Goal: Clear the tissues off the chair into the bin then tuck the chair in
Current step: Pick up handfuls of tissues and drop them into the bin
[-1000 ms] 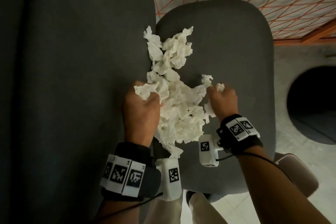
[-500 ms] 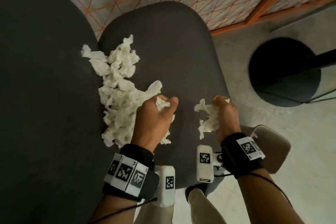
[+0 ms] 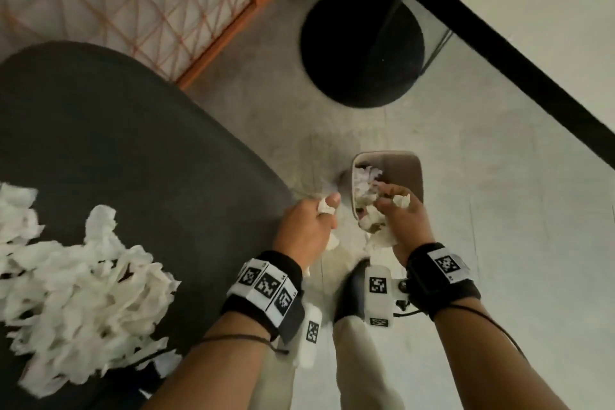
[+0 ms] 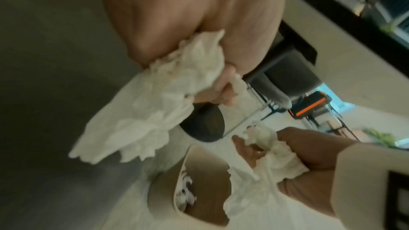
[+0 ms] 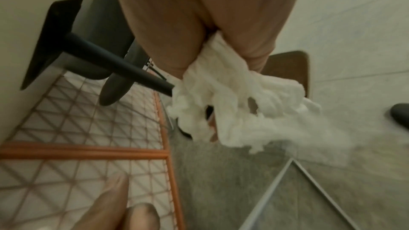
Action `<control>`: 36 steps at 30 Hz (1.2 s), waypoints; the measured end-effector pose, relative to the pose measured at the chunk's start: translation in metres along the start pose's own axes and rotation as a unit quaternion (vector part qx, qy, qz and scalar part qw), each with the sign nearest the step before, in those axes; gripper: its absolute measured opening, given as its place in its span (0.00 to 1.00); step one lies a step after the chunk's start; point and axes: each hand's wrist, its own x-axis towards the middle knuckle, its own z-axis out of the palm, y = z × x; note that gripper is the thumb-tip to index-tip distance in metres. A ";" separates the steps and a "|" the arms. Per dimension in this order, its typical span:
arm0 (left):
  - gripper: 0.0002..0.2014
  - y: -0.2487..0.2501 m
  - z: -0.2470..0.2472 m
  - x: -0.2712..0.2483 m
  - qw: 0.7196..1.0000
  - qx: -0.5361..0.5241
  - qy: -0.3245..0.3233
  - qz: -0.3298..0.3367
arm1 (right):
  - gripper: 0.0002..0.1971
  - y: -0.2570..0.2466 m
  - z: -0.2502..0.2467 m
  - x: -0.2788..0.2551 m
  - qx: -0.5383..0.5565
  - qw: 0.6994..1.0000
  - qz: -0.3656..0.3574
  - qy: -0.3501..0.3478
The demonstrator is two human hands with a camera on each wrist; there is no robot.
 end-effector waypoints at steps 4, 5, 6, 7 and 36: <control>0.25 0.008 0.062 0.025 0.992 0.104 -0.076 0.002 | 0.08 0.018 -0.047 0.021 0.022 0.999 -0.013 0.030; 0.21 0.010 0.075 0.031 0.988 0.109 -0.106 -0.004 | 0.06 0.025 -0.055 0.030 0.029 0.999 -0.010 0.040; 0.15 0.010 0.087 0.039 0.985 0.101 -0.140 -0.006 | 0.04 0.029 -0.062 0.038 0.032 0.998 -0.010 0.052; 0.09 0.011 0.098 0.047 0.981 0.098 -0.169 -0.013 | 0.05 0.036 -0.067 0.048 0.028 0.997 -0.007 0.068; 0.23 -0.043 0.170 0.131 0.971 0.197 -0.134 0.014 | 0.32 0.087 -0.112 0.138 0.042 0.990 0.054 -0.123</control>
